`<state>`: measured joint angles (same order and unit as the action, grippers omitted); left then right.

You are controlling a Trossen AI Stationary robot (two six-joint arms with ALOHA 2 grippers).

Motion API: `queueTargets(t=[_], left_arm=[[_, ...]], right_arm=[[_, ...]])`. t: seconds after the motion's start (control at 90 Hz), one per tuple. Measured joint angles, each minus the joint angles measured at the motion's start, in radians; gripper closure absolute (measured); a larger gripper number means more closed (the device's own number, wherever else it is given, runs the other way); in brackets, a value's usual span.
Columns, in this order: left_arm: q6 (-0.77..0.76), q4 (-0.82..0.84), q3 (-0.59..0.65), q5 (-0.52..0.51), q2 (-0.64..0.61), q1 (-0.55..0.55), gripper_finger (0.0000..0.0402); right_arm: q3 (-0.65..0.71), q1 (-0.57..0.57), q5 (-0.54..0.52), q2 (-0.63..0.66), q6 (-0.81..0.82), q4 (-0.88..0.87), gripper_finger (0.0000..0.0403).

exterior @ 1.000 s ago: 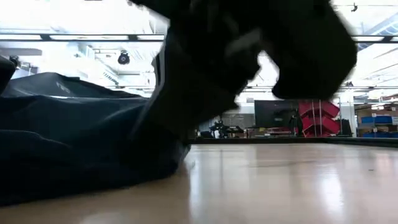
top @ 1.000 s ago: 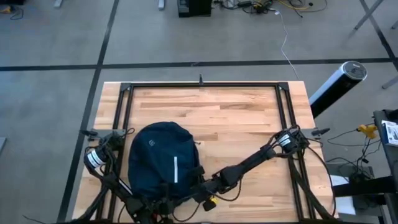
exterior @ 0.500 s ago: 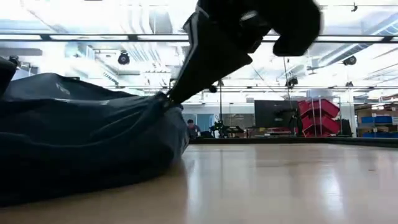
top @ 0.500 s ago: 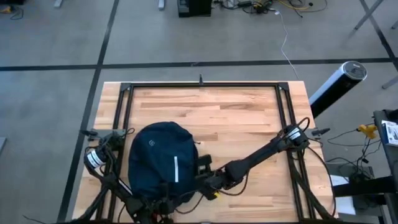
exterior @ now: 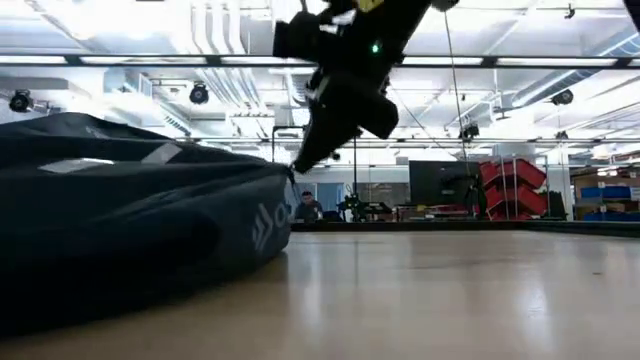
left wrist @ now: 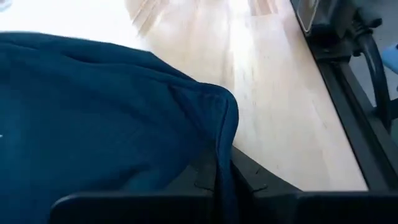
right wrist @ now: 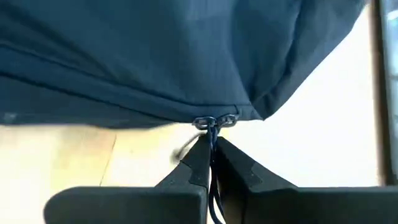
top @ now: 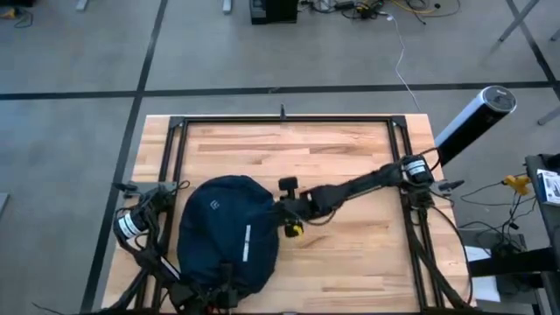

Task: Unpack backpack
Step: Close the blue backpack, then return to Home Position

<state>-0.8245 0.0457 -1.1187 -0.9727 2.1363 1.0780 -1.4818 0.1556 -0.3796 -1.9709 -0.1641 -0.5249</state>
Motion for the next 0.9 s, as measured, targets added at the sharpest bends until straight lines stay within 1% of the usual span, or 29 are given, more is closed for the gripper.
queueTargets(t=[0.122, 0.178, 0.422, 0.578, 0.656, 0.756, 0.9], left_arm=[[0.019, 0.006, 0.001, -0.021, -0.007, 0.005, 0.0402], [0.023, 0.012, 0.001, -0.021, -0.01, 0.005, 0.0402], [0.026, 0.047, 0.001, -0.022, -0.038, -0.002, 0.0402], [0.027, 0.051, 0.002, -0.024, -0.063, -0.017, 0.0402], [0.028, 0.061, 0.002, -0.026, -0.077, -0.021, 0.0402], [0.03, 0.086, 0.006, -0.029, -0.1, -0.027, 0.0402], [0.033, 0.108, 0.065, 0.005, -0.177, -0.051, 0.0402]], right_arm=[[0.014, -0.05, 0.154, 0.0, 0.032, 0.044, 0.0401], [0.014, -0.054, 0.174, 0.0, 0.035, 0.049, 0.0397], [0.014, -0.044, 0.111, 0.0, 0.052, 0.055, 0.0369], [0.014, -0.036, 0.035, 0.0, 0.049, 0.043, 0.0333], [0.014, -0.035, 0.003, 0.002, 0.054, 0.003, 0.031], [0.014, -0.03, 0.002, 0.008, 0.088, -0.067, 0.028], [0.014, -0.002, 0.002, 0.027, 0.141, -0.155, 0.0245]])
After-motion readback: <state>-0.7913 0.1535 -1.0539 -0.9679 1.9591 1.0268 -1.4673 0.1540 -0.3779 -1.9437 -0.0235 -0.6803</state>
